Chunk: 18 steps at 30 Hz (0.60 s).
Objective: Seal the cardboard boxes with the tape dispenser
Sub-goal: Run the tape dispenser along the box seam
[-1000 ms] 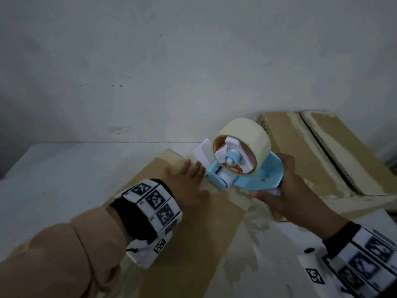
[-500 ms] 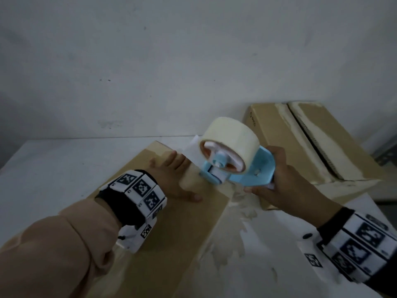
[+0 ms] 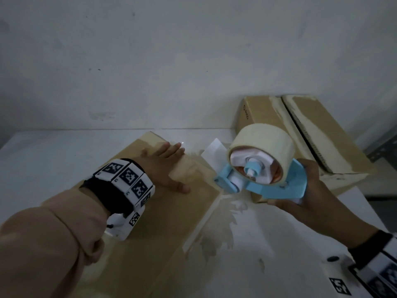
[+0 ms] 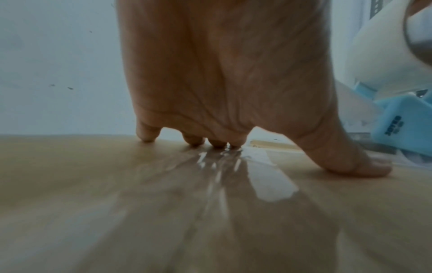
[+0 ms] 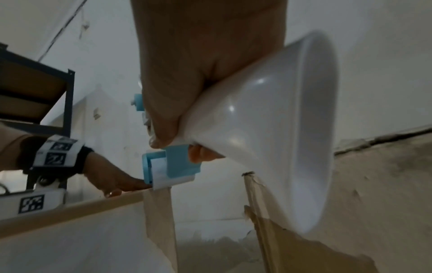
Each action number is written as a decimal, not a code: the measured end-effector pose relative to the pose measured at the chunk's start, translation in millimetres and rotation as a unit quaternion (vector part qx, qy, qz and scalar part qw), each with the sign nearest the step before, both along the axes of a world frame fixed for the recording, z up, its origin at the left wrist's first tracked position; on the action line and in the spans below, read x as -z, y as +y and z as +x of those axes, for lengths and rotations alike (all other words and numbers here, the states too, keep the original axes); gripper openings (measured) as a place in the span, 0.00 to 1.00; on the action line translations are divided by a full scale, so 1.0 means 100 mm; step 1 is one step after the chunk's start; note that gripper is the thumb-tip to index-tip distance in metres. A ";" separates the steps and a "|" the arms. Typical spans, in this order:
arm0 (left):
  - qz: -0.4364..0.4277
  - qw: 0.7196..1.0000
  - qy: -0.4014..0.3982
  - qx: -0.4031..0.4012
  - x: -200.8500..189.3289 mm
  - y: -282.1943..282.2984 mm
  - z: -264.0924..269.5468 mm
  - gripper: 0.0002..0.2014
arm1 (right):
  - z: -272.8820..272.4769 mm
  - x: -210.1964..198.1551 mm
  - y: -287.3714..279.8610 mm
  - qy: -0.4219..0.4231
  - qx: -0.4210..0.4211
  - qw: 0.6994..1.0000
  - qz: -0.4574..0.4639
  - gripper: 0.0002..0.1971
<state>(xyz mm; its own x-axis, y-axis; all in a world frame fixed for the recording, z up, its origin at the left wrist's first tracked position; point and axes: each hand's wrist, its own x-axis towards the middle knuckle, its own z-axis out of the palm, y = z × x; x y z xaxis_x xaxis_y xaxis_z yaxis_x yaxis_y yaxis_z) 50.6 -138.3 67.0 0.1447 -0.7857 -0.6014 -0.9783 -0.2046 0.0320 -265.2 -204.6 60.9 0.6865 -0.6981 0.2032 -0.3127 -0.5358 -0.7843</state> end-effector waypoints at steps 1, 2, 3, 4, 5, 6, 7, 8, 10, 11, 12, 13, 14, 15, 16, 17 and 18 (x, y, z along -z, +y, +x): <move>0.000 1.000 0.000 -0.002 0.01 0.00 0.00 0.57 | -0.02 0.00 -0.01 -0.002 0.003 1.000 0.000 0.32; 0.000 1.000 -0.001 -0.003 0.01 -0.01 0.00 0.57 | -0.06 -0.01 -0.02 -0.005 0.008 1.000 -0.003 0.31; 0.001 1.000 -0.002 -0.005 0.02 -0.01 0.01 0.57 | -0.11 -0.02 -0.01 -0.006 0.011 1.000 -0.004 0.31; 0.001 1.000 -0.003 -0.005 0.01 -0.02 0.01 0.57 | -0.14 -0.03 0.00 -0.006 0.014 1.000 -0.008 0.31; 0.002 1.000 -0.004 -0.005 0.01 -0.02 0.02 0.57 | -0.16 -0.01 0.00 -0.002 0.016 1.000 -0.012 0.31; 0.002 1.000 -0.004 -0.004 0.01 -0.03 0.01 0.57 | -0.19 0.01 0.00 0.006 0.017 1.000 -0.011 0.31; 0.003 1.000 -0.003 -0.002 0.02 -0.03 0.01 0.57 | -0.20 0.04 0.02 0.012 0.018 1.000 -0.007 0.32; 0.003 1.000 -0.003 0.000 0.01 -0.04 0.01 0.57 | -0.21 0.07 0.02 0.015 0.021 1.000 -0.003 0.33; 0.001 1.000 -0.005 -0.001 0.01 -0.03 0.00 0.56 | -0.20 0.09 0.03 0.007 0.023 1.000 -0.006 0.32; 0.000 1.000 -0.005 -0.002 0.00 -0.02 0.01 0.56 | -0.20 0.08 0.05 0.005 0.025 1.000 -0.007 0.31; 0.000 1.000 -0.003 -0.003 0.01 -0.02 0.01 0.56 | -0.21 0.07 0.07 0.010 0.029 0.999 -0.011 0.32; 0.000 1.000 -0.001 -0.002 0.01 -0.03 0.00 0.56 | -0.22 0.08 0.09 0.020 0.039 0.999 -0.017 0.32; -0.001 1.000 0.000 -0.001 0.00 -0.03 0.00 0.56 | -0.22 0.08 0.10 0.038 0.045 0.998 -0.024 0.33; -0.003 1.000 0.001 -0.001 0.01 -0.03 0.00 0.56 | -0.20 0.08 0.12 0.056 0.049 0.997 -0.029 0.34; -0.005 1.000 0.000 -0.003 0.00 -0.02 0.01 0.56 | -0.19 0.09 0.13 0.074 0.047 0.995 -0.045 0.35; -0.007 1.000 0.000 -0.004 0.01 -0.02 0.01 0.56 | -0.18 0.11 0.13 0.103 0.041 0.991 -0.077 0.38; -0.008 1.000 -0.001 -0.004 0.02 -0.02 0.01 0.56 | -0.22 0.17 0.14 0.146 0.042 0.980 -0.131 0.39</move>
<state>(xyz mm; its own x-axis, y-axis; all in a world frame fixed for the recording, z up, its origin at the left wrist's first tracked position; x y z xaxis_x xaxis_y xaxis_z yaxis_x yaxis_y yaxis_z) 51.9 -140.5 65.4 0.1521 -0.7943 -0.5882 -0.9766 -0.2122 0.0340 -287.7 -191.0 44.0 0.6852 -0.7042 0.1859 -0.5549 -0.6700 -0.4931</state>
